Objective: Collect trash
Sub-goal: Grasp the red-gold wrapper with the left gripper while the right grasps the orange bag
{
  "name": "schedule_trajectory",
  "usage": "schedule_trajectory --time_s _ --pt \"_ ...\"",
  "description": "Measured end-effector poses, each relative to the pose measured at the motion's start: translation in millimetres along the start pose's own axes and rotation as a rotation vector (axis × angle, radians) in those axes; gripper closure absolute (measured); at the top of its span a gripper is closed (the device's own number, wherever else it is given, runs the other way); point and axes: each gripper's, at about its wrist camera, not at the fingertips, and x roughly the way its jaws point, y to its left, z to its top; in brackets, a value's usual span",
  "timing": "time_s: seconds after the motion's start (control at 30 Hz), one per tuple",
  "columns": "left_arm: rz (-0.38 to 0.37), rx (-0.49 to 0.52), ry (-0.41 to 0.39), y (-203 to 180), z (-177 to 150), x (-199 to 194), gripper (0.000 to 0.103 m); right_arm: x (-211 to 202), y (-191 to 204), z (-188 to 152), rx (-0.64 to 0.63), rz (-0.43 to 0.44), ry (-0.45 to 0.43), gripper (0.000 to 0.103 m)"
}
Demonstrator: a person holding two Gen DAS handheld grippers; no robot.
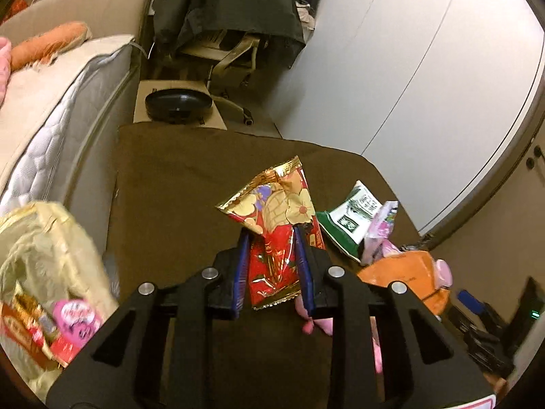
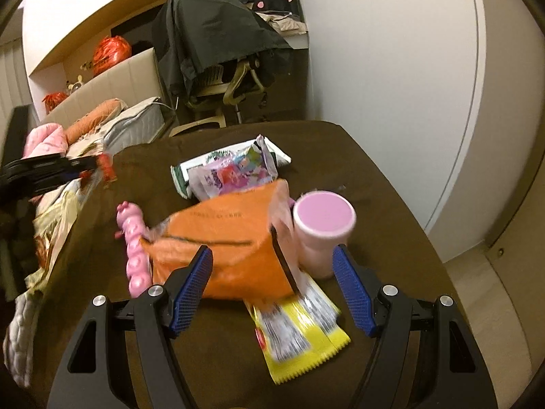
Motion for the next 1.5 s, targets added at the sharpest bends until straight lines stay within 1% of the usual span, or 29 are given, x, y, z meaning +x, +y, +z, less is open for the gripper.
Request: schedule_trajectory --time_s 0.1,0.23,0.37,0.4,0.57,0.6,0.7,0.77,0.87,0.97,1.0,1.03,1.1,1.23,1.3,1.43,1.5 --pt "-0.026 -0.01 0.048 2.8 -10.2 -11.7 0.078 14.8 3.9 4.3 0.015 -0.004 0.017 0.037" --pt "-0.047 0.001 0.125 4.1 -36.5 -18.4 0.077 21.2 12.0 4.8 -0.007 -0.019 0.014 0.037" --pt "-0.057 -0.001 0.179 3.9 -68.2 -24.0 0.077 24.9 17.5 2.1 -0.006 0.015 0.04 0.037" --pt "-0.055 0.003 0.183 3.0 -74.8 -26.1 0.077 25.3 19.3 1.0 -0.007 0.025 0.048 0.037" --pt "-0.049 0.006 0.198 0.7 -98.7 -32.9 0.075 16.1 34.1 -6.3 -0.036 0.166 0.102 0.037" --pt "-0.048 0.005 0.198 0.7 -99.9 -33.4 0.075 12.4 37.2 -7.8 -0.046 0.17 0.101 0.037" --pt "-0.044 0.003 0.193 0.9 -104.4 -37.4 0.074 -0.4 39.2 -8.2 -0.042 0.136 0.057 0.037" --pt "-0.05 0.008 0.197 -2.0 -108.1 -38.0 0.074 -2.9 31.2 -3.1 0.005 0.099 0.02 0.037" --pt "-0.043 0.032 0.192 -9.1 -111.8 -40.4 0.074 6.9 19.4 3.6 0.078 0.086 0.019 0.037" --pt "-0.036 0.038 0.18 -14.1 -116.7 -48.4 0.074 25.1 12.5 4.9 0.117 0.091 0.05 0.037" --pt "-0.03 0.037 0.175 -15.0 -117.2 -51.6 0.074 30.3 13.2 3.7 0.117 0.097 0.061 0.042" --pt "-0.023 0.036 0.169 -15.2 -118.4 -54.0 0.074 37.8 15.5 1.8 0.108 0.107 0.085 0.053" --pt "-0.008 0.031 0.14 -15.6 -120.3 -67.3 0.074 44.6 20.4 -1.7 0.088 0.121 0.109 0.062" --pt "0.029 0.01 0.09 -12.5 -124.8 -87.6 0.074 36.0 27.7 2.1 0.018 0.137 0.101 0.077" --pt "0.041 -0.01 0.07 -8.9 -126.0 -96.1 0.074 20.6 34.9 9.5 -0.05 0.11 0.058 0.087" --pt "0.065 -0.027 0.033 0.4 -125.0 -110.1 0.074 -12.8 47.9 22.8 -0.141 0.046 -0.041 0.087" --pt "0.077 -0.035 0.014 6.4 -124.0 -120.7 0.074 -24.7 52.9 28.3 -0.162 0.027 -0.068 0.087"
